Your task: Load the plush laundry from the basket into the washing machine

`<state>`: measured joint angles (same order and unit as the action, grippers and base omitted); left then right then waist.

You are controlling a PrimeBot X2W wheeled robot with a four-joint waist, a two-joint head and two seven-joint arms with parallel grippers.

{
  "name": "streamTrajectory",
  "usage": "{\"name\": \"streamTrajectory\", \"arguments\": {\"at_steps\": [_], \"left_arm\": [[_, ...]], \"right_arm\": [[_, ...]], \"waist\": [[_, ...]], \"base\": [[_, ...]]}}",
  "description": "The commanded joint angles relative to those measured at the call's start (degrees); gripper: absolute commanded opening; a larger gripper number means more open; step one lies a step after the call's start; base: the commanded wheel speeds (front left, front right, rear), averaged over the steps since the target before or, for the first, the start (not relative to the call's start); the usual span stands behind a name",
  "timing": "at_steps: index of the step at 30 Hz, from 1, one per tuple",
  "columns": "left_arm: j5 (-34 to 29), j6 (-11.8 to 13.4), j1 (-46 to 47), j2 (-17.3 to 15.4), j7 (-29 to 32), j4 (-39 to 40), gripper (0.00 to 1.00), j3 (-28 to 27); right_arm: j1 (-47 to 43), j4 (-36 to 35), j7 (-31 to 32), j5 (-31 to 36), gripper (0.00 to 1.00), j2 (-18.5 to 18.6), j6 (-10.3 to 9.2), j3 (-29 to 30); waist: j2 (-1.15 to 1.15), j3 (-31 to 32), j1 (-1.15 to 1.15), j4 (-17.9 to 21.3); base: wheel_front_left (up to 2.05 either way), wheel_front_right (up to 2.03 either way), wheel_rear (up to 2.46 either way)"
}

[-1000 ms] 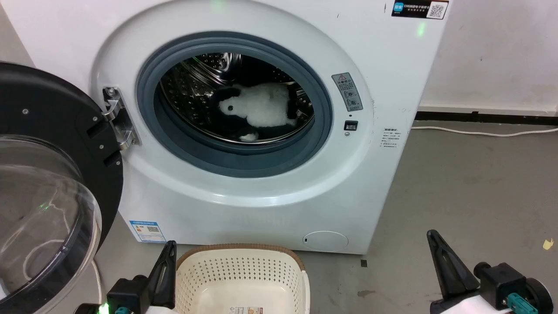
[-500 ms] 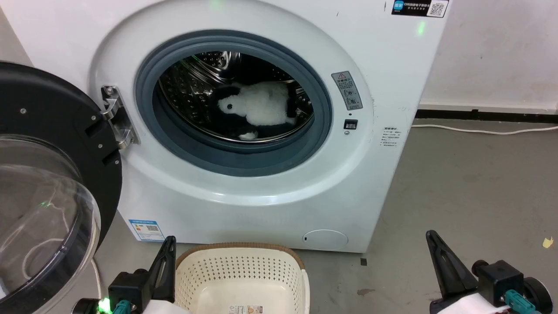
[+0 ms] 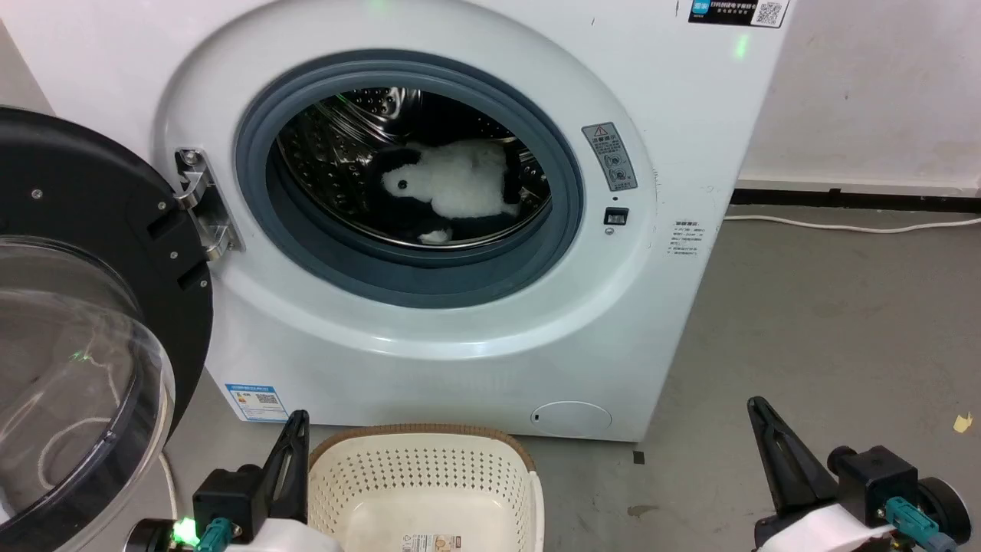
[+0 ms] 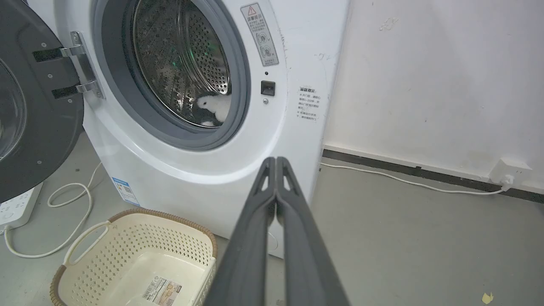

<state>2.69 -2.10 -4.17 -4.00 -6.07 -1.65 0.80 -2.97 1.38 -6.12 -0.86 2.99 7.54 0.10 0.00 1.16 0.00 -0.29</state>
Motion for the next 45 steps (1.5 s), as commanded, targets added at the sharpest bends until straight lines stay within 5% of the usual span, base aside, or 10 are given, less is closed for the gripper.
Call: {"name": "streamTrajectory", "arguments": {"at_steps": [1, 45], "left_arm": [[-0.44, 0.37, 1.27, 0.34, 0.38, 0.39, 0.00, -0.26], [-2.47, 1.94, 3.89, 1.05, 5.53, 1.53, 0.00, -0.75]], "right_arm": [[0.87, -0.41, 0.41, 0.43, 0.00, -0.07, -0.03, -0.03], [2.77, -1.29, 5.58, 0.82, 0.00, -0.11, -0.05, -0.10]], "waist": [[0.00, -0.05, 0.00, 0.01], [0.00, -1.06, 0.00, 0.26]], "base": [[0.00, 0.00, 0.00], [0.00, 0.00, 0.00]]}}
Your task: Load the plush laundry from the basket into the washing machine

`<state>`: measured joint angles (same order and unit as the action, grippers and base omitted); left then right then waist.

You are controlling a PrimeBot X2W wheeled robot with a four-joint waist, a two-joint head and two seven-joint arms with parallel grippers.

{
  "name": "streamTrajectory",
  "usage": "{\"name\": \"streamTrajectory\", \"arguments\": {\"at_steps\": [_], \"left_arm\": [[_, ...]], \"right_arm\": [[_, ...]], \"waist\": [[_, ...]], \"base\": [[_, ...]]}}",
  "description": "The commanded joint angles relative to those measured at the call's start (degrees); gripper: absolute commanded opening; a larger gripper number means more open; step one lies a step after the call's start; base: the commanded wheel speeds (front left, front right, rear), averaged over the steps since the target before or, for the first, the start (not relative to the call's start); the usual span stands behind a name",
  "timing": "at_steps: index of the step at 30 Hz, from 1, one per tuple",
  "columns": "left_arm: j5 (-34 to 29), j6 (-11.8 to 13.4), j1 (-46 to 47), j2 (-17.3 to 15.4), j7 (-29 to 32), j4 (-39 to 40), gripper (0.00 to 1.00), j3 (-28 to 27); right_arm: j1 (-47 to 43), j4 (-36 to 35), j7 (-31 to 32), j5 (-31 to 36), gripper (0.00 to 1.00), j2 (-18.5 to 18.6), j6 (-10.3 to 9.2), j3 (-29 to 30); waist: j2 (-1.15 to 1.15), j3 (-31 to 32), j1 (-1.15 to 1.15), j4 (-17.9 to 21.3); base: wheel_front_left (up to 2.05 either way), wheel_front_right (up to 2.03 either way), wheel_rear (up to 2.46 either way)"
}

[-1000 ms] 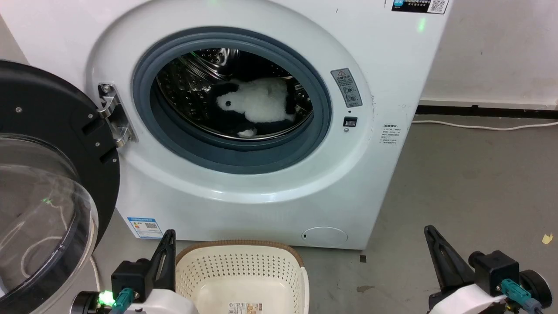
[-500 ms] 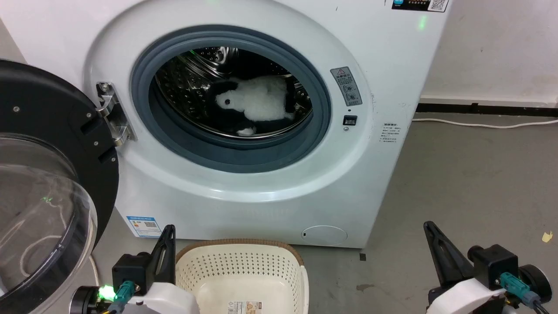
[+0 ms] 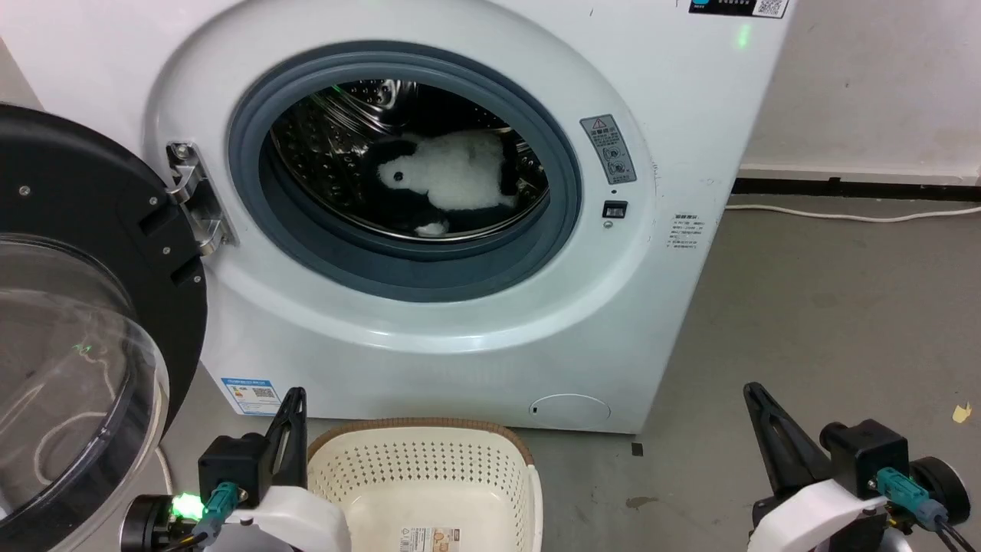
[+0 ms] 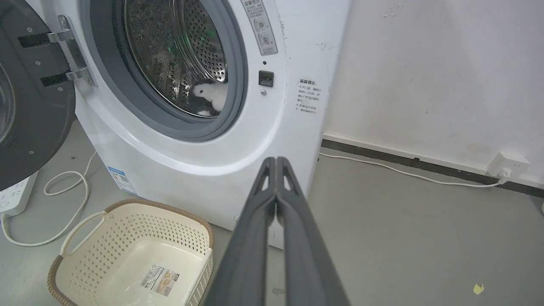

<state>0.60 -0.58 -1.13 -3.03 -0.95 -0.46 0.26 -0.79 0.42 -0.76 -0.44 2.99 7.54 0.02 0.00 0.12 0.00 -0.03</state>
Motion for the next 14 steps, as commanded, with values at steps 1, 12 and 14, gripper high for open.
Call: {"name": "streamTrajectory", "arguments": {"at_steps": [1, 12, 14], "left_arm": [[-0.43, 0.45, 0.92, 0.09, 0.53, 0.36, 0.00, -0.22], [-0.60, 0.58, 1.13, 0.15, 0.95, 0.46, 0.00, -0.26], [-0.60, 0.58, 1.13, 0.15, 0.95, 0.46, 0.00, -0.26]], "right_arm": [[0.63, -0.35, 0.34, 0.41, 0.00, -0.11, -0.05, -0.01], [0.79, -0.42, 0.76, 0.44, 0.00, -0.12, -0.05, -0.02], [0.79, -0.42, 0.76, 0.44, 0.00, -0.12, -0.05, -0.02]], "waist": [[0.00, -0.04, 0.00, 0.01], [0.00, -0.12, 0.00, 0.03], [0.00, -0.12, 0.00, 0.03]], "base": [[0.00, 0.00, 0.00], [0.00, 0.00, 0.00], [0.00, 0.00, 0.00]]}}
